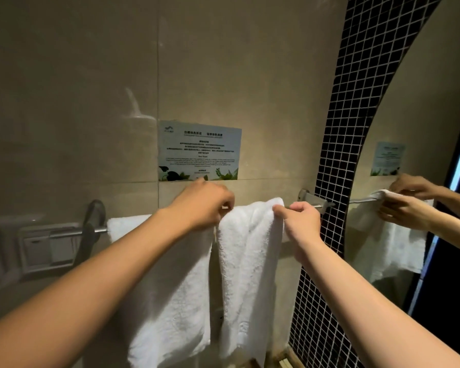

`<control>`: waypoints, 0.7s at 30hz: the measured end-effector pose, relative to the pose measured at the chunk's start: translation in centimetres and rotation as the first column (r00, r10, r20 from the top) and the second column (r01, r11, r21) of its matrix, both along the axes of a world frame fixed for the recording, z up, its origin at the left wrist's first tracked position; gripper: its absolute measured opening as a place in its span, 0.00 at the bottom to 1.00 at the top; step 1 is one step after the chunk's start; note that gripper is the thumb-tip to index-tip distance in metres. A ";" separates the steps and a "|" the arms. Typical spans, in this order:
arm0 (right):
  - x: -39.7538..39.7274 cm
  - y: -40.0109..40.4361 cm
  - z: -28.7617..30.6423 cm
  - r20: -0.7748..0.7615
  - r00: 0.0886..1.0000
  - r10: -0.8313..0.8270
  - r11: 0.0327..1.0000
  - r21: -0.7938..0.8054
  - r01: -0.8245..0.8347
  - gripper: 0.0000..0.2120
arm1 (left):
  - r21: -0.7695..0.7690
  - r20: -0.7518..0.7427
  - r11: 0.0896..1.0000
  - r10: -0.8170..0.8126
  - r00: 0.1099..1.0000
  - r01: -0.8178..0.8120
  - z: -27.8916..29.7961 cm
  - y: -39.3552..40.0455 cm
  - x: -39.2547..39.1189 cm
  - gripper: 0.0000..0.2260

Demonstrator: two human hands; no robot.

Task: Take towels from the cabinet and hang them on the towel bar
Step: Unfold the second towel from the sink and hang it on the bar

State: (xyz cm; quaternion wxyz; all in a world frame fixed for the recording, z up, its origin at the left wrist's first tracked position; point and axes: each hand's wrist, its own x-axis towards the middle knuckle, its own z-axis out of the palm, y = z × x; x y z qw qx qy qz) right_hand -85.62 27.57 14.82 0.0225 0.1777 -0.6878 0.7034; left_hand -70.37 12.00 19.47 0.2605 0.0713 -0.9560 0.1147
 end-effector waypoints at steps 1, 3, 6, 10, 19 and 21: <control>-0.1 0.0 0.0 0.005 1.000 0.009 1.000 -0.006 -0.009 0.13 | 0.011 0.004 0.998 -0.065 0.998 0.065 -0.4 0.5 0.4 0.08; -0.4 0.0 0.1 0.018 0.999 0.043 0.998 -0.038 -0.042 0.18 | -0.023 0.055 0.990 -0.139 0.989 0.141 -1.4 1.1 1.2 0.14; -0.6 -0.1 0.2 0.055 0.995 0.085 0.994 -0.072 -0.081 0.21 | -0.242 0.125 0.957 -0.134 0.983 0.162 -2.9 1.3 1.3 0.18; -0.5 -0.1 0.4 0.149 0.979 0.140 0.986 -0.114 -0.124 0.20 | -0.407 0.070 0.906 -0.095 0.993 0.116 -3.4 1.1 0.4 0.17; -2.0 0.3 2.5 0.014 0.999 0.037 0.993 -0.108 -0.035 0.21 | -0.214 -0.111 0.975 -0.082 0.990 0.057 1.0 1.2 -0.1 0.07; -2.4 -0.1 2.7 -0.040 0.999 0.004 0.998 -0.062 -0.007 0.19 | -0.170 -0.104 0.985 -0.019 0.994 0.001 1.7 0.6 -0.6 0.06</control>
